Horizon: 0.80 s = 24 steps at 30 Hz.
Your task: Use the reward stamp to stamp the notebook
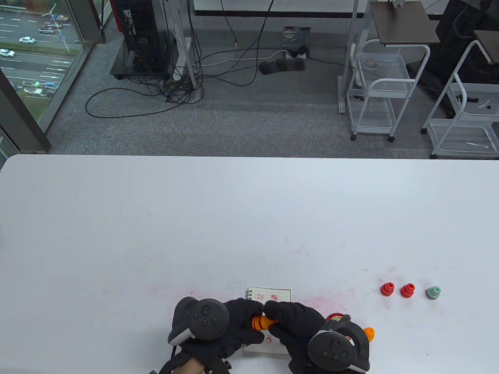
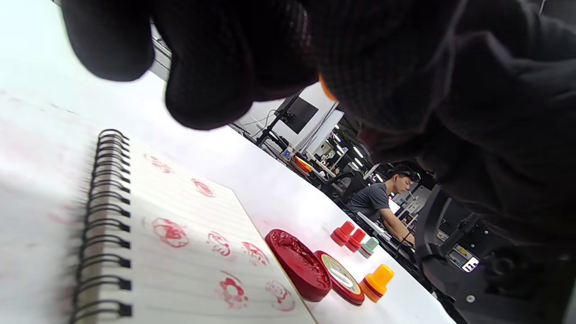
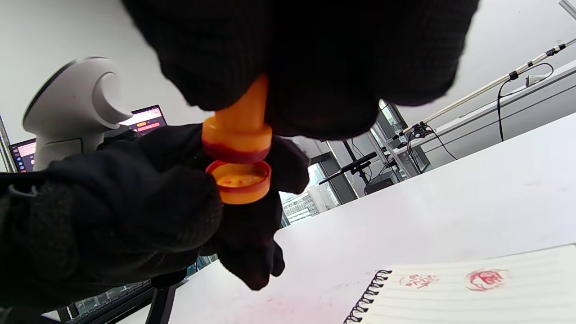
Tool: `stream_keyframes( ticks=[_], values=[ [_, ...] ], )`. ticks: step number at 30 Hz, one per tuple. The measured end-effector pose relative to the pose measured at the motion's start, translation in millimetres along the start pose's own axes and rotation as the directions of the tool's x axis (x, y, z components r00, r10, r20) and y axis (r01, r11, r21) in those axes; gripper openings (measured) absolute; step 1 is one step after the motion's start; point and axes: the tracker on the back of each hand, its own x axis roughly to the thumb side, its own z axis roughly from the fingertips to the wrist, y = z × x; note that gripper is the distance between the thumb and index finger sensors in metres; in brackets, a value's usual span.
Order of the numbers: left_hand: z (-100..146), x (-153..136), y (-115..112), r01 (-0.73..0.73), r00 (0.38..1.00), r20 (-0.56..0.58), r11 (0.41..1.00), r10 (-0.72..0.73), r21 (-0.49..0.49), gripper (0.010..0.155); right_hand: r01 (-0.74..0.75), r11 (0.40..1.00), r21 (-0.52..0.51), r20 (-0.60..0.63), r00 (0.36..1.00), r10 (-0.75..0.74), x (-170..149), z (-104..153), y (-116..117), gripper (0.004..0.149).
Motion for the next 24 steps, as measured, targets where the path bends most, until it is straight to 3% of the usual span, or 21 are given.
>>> stream_keyframes(
  ticks=[13, 24],
  values=[
    [0.1, 0.6, -2.3, -0.004, 1.000, 0.016, 1.000, 0.004, -0.003, 0.070, -0.027, 1.000, -0.009, 0.031, 0.999, 0.028, 2.3, 1.2, 3.9, 0.049],
    [1.2, 0.1, -3.2, -0.092, 0.995, 0.039, 0.995, 0.091, 0.025, 0.070, 0.073, 0.996, -0.050, 0.022, 0.997, -0.072, -1.0, 0.7, -1.4, 0.047]
  ],
)
